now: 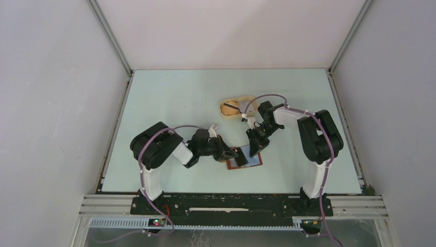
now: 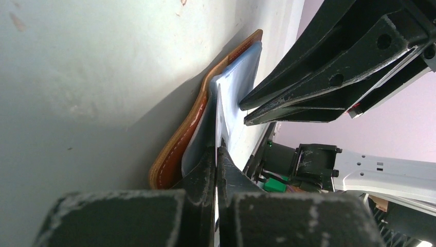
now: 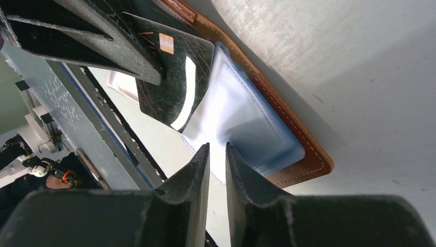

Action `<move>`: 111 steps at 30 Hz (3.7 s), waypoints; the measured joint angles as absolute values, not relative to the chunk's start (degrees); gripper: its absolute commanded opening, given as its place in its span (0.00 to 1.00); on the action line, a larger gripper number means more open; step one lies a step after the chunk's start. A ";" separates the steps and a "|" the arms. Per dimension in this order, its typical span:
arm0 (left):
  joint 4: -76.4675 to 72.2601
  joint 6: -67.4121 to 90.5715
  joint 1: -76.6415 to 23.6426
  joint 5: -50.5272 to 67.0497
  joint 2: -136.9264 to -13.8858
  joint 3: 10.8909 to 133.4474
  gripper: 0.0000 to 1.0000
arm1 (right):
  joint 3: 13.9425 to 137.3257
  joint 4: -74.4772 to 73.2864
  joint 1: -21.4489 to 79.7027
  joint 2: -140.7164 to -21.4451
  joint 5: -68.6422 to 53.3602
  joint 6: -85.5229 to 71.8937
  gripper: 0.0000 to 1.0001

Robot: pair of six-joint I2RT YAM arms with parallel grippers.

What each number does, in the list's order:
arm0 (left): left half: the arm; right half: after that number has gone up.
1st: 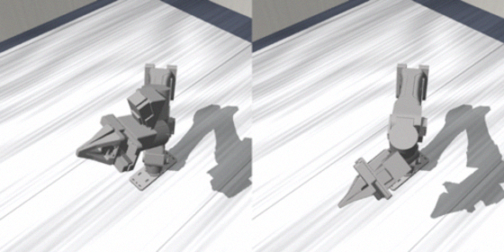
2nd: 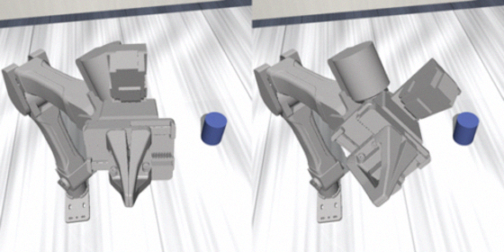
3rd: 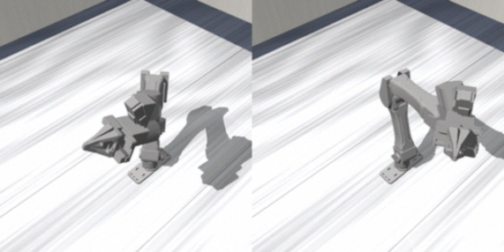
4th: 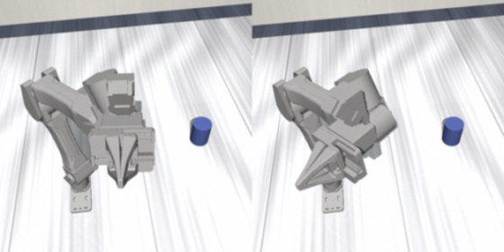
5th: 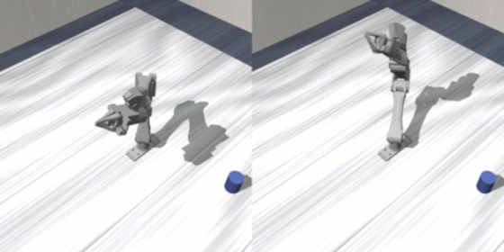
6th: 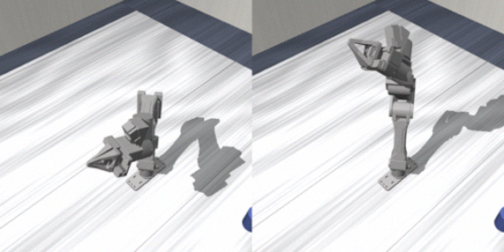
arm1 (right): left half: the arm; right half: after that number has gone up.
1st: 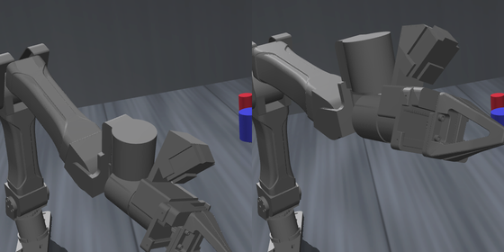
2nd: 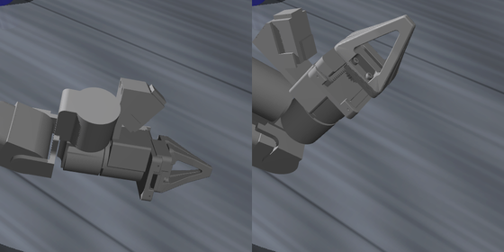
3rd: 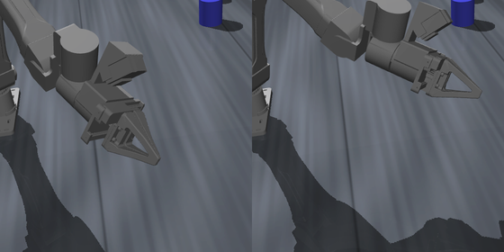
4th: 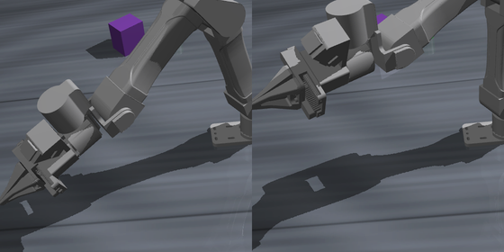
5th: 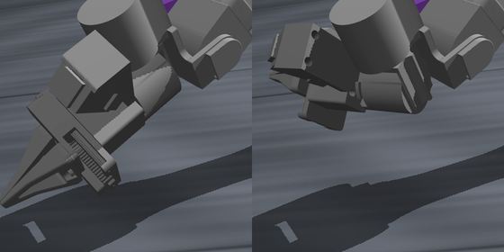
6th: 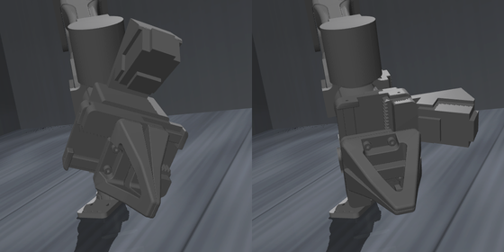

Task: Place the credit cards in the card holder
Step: Insert the credit card into the card holder.

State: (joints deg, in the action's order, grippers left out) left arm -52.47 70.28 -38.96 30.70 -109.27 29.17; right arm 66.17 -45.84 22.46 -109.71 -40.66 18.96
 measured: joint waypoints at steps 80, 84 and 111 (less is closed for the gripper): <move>-52.62 74.63 -39.94 37.80 -116.16 35.48 0.31 | 47.27 -15.31 52.99 -90.32 -14.76 46.44 0.02; -52.90 74.67 -39.92 37.91 -116.27 35.55 0.32 | 46.63 -14.35 53.01 -90.32 -12.80 46.44 0.02; -53.28 75.11 -39.88 37.52 -116.46 36.69 0.41 | 42.24 -12.91 47.75 -86.17 -10.13 45.65 0.00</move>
State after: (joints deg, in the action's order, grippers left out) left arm -53.28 75.11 -39.88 37.52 -116.46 36.69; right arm 42.24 -12.91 47.75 -86.17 -10.13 45.65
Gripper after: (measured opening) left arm 0.409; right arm 0.006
